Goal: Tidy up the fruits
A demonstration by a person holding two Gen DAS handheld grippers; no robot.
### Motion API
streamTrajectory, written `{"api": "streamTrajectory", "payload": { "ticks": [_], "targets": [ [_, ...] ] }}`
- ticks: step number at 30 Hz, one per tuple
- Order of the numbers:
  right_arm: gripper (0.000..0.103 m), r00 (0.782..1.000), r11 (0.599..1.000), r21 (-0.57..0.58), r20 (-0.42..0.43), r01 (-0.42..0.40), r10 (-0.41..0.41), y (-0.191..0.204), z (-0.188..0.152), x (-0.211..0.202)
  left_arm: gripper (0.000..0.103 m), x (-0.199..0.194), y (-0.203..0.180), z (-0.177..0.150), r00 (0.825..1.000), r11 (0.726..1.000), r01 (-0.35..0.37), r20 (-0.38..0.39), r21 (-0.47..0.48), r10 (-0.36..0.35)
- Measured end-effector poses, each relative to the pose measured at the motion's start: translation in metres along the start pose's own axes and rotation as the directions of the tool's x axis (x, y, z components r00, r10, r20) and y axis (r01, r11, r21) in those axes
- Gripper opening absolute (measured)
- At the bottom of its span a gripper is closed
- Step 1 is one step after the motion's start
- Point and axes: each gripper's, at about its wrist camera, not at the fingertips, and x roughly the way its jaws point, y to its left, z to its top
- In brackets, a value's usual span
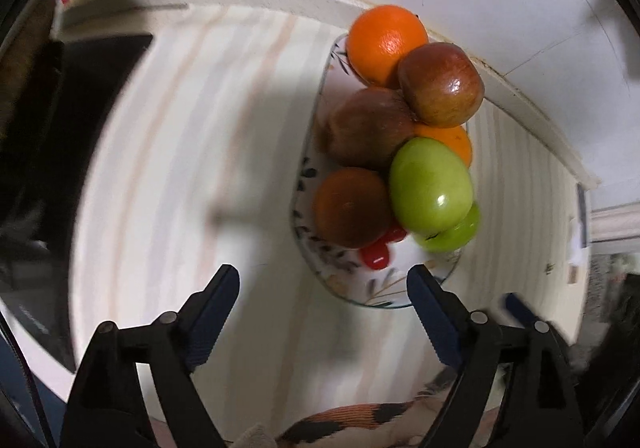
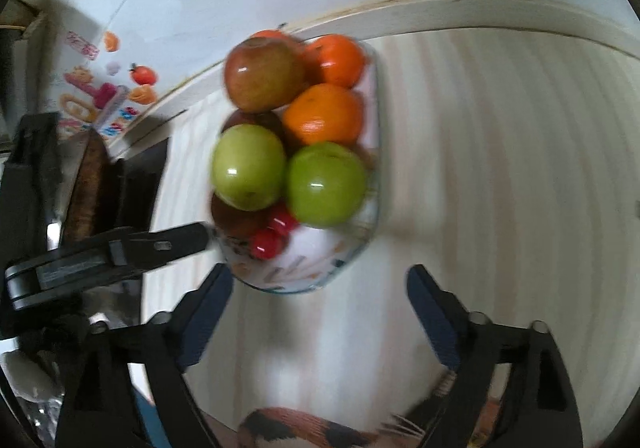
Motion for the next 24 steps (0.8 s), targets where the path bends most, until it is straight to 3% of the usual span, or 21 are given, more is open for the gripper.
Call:
{"api": "streamTrajectory", "payload": {
  "ticks": [3,10,17,24],
  "targets": [
    [0.097,0.994,0.995,-0.014,0.024,0.103,-0.103,-0.003,-0.004,-0.013,0.096,-0.013,-0.001,-0.012,0.996,0.996,-0.080,0.050,0.041,0.077],
    [0.098,0.967,0.969,-0.054,0.099,0.241,-0.235,0.008,-0.014,-0.050,0.096,-0.045,-0.003,-0.042,0.980,0.982,-0.165,0.126,0.089,0.154],
    [0.099,0.963,0.970,-0.080,0.162,0.229,-0.214,0.025,-0.029,-0.095,0.096,-0.085,-0.011,-0.071,0.968,0.982,-0.173,0.196,0.079,0.155],
    [0.099,0.948,0.967,-0.117,0.253,0.228,-0.193,0.044,-0.074,-0.166,0.096,-0.152,-0.012,-0.118,0.937,0.982,-0.178,0.316,0.067,0.148]
  ]
}}
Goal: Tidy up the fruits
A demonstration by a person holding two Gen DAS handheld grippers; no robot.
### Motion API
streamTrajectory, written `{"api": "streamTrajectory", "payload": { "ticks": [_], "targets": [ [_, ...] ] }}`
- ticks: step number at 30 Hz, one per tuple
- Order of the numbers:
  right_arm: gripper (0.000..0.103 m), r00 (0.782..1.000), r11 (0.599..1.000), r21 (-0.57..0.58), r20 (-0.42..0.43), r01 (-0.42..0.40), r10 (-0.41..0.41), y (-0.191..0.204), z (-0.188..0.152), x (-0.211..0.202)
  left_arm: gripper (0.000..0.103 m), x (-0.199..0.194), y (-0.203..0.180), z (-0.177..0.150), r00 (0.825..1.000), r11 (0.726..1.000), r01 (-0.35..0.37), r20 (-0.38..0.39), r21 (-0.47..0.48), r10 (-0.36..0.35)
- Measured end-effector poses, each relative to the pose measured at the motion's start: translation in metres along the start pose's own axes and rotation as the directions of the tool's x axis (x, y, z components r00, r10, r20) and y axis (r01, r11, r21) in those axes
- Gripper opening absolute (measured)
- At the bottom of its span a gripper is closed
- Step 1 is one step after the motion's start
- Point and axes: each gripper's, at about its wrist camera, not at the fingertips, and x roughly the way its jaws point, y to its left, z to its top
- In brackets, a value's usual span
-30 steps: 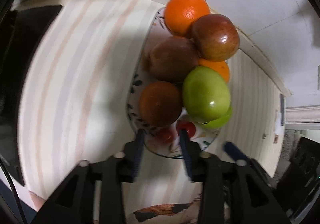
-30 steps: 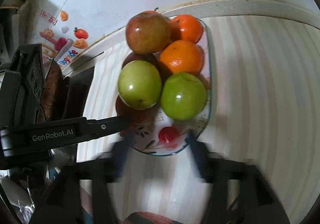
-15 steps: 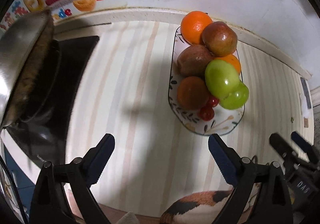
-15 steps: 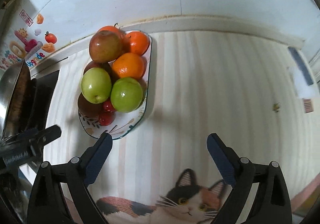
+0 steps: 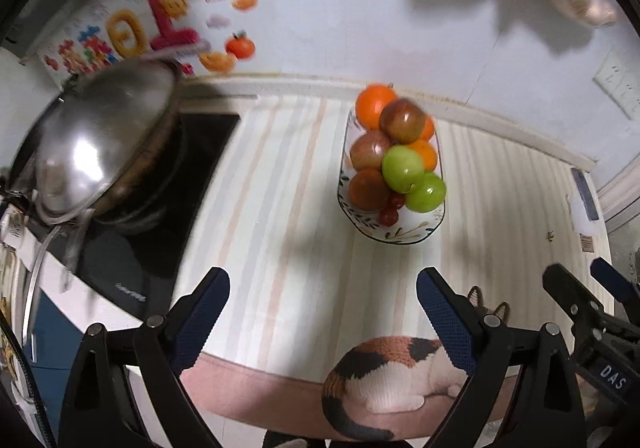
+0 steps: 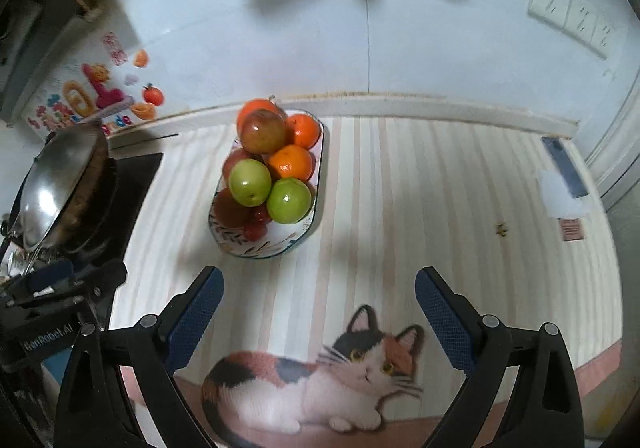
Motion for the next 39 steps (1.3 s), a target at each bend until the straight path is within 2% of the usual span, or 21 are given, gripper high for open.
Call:
{"api": "streamTrajectory", "payload": {
  "ticks": [7,13,19,26,30,39],
  "targets": [
    [0.099,0.993,1.000,0.002,0.116,0.028,-0.028,0.013,-0.040,-0.092,0.096,-0.082,0.012,-0.037,0.991,0.998,0.011,0.135,0.063,-0.019],
    [0.099,0.980,0.999,0.013,0.195,0.034,-0.035,0.037,-0.076,-0.166,0.096,-0.135,0.024,-0.072,0.979,0.992,0.030,0.195,0.123,-0.054],
    [0.099,0.968,0.998,0.044,0.243,0.049,-0.058,0.050,-0.114,-0.218,0.096,-0.176,0.039,-0.101,0.965,0.990,0.040,0.251,0.138,-0.074],
    [0.099,0.960,0.998,0.049,0.276,0.040,-0.052,0.057,-0.140,-0.258,0.096,-0.203,0.043,-0.116,0.956,0.988,0.056,0.276,0.146,-0.095],
    [0.099,0.959,0.999,0.043,0.282,0.026,-0.037,0.057,-0.147,-0.268,0.096,-0.212,0.042,-0.122,0.950,0.988,0.063,0.293,0.144,-0.103],
    [0.099,0.958,0.999,0.033,0.286,0.015,-0.024,0.053,-0.149,-0.278,0.096,-0.217,0.034,-0.132,0.951,0.986,0.090,0.283,0.138,-0.127]
  ]
}}
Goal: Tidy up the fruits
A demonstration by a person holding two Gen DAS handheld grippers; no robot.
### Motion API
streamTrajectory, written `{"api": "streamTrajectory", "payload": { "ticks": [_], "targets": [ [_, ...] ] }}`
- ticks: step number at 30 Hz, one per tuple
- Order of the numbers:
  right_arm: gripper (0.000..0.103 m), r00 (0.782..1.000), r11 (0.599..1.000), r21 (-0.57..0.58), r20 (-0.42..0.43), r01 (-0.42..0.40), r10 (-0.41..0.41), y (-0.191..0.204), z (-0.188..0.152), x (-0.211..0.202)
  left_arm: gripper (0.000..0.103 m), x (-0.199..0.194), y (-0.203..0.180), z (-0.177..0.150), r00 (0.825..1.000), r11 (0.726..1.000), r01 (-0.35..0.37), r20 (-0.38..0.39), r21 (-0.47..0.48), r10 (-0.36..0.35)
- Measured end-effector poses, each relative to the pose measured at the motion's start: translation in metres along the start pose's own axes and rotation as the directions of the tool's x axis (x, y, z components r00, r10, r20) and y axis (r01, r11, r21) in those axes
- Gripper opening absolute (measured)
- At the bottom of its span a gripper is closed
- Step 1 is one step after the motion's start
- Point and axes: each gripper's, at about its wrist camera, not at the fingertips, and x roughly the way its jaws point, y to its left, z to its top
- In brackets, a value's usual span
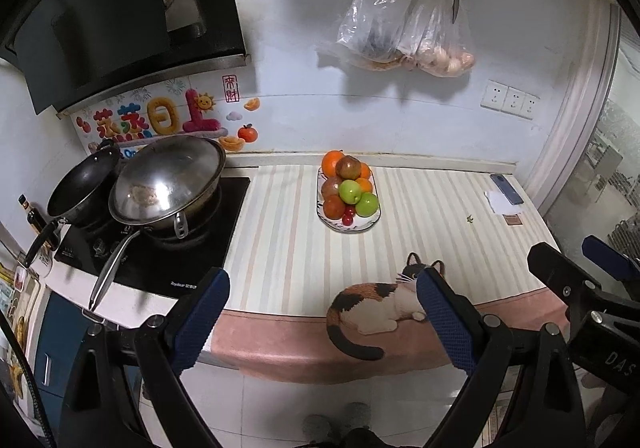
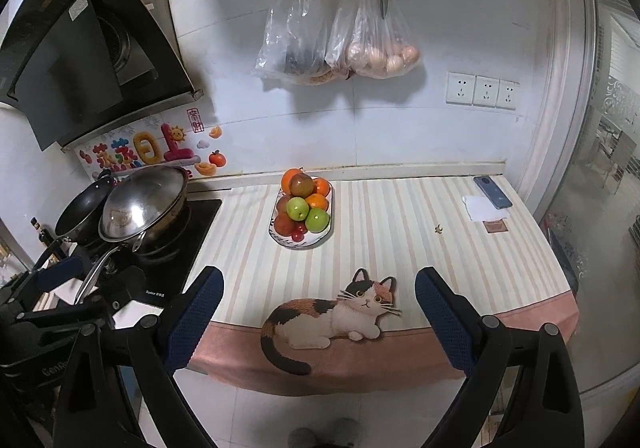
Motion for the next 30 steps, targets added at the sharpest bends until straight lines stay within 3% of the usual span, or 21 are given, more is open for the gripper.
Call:
{"api": "streamTrajectory", "payload": {
  "ticks": [6,8,20,30],
  "targets": [
    [0.100,1.000,1.000,0.008,-0.006,-0.004,0.004,-0.003,0.002,0.004,0.096,0.007,-0.003,0.005,1.000,1.000,0.001,-0.008,-0.010,-0.001],
    [0.102,1.000,1.000,0.004,-0.011,-0.005,0.005,-0.004,0.007,0.013,0.102,0.016,-0.006,0.011,1.000,1.000,-0.017,-0.023,-0.004,0.017],
    [0.102,0.998,1.000,-0.006,-0.065,0.017,-0.017,-0.020,0.056,0.106,0.103,0.082,0.003,0.052,0.992,0.992,-0.124,-0.040,-0.038,0.122],
    [0.102,0.988,0.999,-0.023,-0.150,0.031,-0.034,-0.025,0.062,0.180,0.103,0.138,0.006,0.057,0.982,0.989,-0.145,-0.124,-0.024,0.141]
  ]
}}
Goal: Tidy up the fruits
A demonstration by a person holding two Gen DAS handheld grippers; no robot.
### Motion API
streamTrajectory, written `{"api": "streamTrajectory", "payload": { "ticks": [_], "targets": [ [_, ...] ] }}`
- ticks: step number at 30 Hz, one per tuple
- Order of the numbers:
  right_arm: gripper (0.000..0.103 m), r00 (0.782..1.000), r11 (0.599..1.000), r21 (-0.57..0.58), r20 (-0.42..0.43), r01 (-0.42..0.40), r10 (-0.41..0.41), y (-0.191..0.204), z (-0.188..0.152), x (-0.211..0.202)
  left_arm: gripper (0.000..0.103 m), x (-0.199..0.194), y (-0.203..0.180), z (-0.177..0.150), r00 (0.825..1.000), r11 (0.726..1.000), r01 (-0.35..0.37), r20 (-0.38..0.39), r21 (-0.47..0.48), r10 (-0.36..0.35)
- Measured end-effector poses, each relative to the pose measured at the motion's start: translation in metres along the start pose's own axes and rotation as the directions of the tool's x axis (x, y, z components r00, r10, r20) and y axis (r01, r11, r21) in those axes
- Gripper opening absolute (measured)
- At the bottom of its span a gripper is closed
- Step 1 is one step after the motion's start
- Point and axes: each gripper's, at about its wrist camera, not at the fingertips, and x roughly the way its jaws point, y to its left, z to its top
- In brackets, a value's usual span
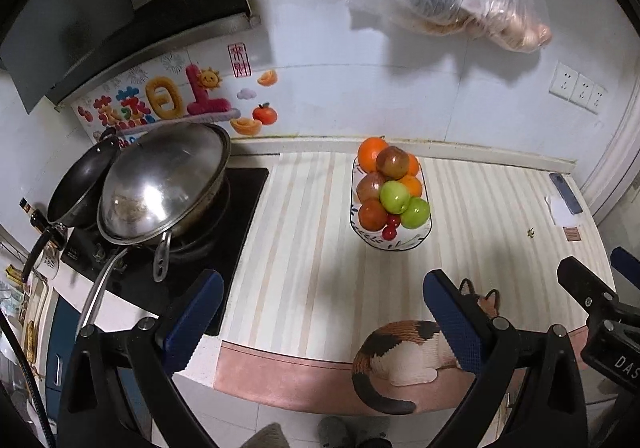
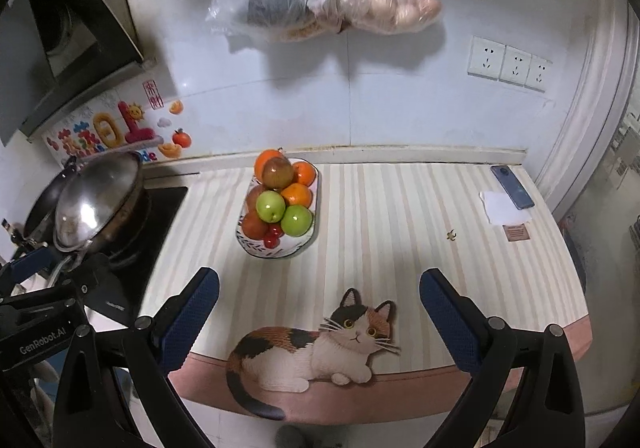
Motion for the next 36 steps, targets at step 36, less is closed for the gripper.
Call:
{"api": "streamTrajectory", "payload": {
  "ticks": [36],
  "targets": [
    [0.102,1.000,1.000,-0.017,-0.010,0.005,-0.005,0.000,0.000,0.011,0.103,-0.004,0.000,0.001,0.999,1.000,0.010,0.034,-0.001,-0.010]
  ]
}}
